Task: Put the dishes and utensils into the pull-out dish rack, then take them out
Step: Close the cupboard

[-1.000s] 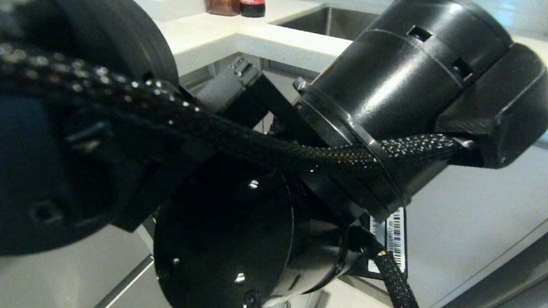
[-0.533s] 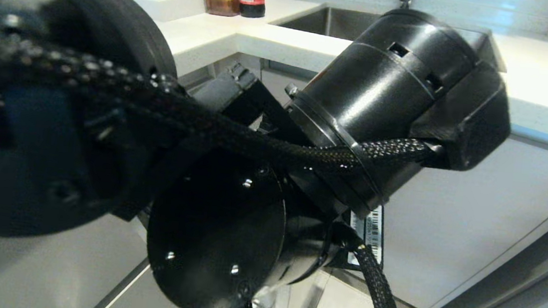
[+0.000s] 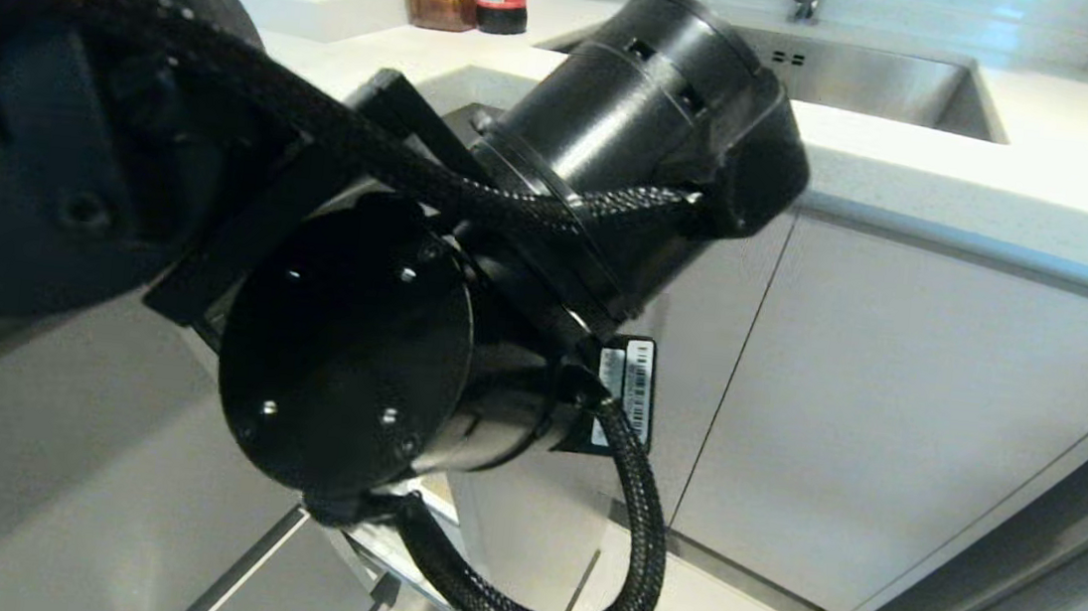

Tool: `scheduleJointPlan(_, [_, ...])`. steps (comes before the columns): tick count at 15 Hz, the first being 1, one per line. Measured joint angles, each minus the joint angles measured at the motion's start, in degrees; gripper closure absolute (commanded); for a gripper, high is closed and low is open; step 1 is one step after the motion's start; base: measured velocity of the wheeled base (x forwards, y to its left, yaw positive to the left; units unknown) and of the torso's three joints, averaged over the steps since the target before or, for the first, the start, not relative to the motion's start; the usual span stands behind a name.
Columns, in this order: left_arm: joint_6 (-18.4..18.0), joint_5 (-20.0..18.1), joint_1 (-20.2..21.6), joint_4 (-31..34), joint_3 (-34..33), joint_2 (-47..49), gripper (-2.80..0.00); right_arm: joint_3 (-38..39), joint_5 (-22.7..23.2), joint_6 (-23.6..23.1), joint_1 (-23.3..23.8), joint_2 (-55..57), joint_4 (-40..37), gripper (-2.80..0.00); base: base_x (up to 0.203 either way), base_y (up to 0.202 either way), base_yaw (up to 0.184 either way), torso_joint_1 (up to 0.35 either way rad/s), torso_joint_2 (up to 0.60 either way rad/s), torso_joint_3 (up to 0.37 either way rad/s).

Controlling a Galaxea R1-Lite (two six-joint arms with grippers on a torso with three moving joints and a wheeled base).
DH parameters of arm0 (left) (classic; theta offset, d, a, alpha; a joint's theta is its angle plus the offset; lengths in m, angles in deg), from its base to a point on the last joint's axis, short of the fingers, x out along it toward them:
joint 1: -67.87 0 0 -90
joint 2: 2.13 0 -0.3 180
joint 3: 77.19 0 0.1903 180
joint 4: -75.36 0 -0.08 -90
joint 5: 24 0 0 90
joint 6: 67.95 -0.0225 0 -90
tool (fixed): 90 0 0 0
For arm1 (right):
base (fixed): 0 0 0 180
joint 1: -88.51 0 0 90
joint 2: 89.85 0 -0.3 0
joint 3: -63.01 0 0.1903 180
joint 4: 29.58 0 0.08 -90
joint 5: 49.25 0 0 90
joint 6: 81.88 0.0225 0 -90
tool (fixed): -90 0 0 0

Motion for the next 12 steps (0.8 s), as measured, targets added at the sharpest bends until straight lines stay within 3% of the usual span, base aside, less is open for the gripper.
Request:
scheduleJointPlan(6, [-3.2, 1.2, 5.0, 4.9, 0.2, -2.2, 0.00, 0.0, 0.0, 0.0, 0.0, 0.0, 0.0, 0.00, 0.000, 0.000, 0.000, 0.000, 0.00, 0.000])
scheduleJointPlan(12, [-4.4, 6.3, 11.5, 8.0, 0.2, -2.7, 0.00, 0.0, 0.0, 0.0, 0.0, 0.0, 0.0, 0.00, 0.000, 0.000, 0.000, 0.000, 0.00, 0.000])
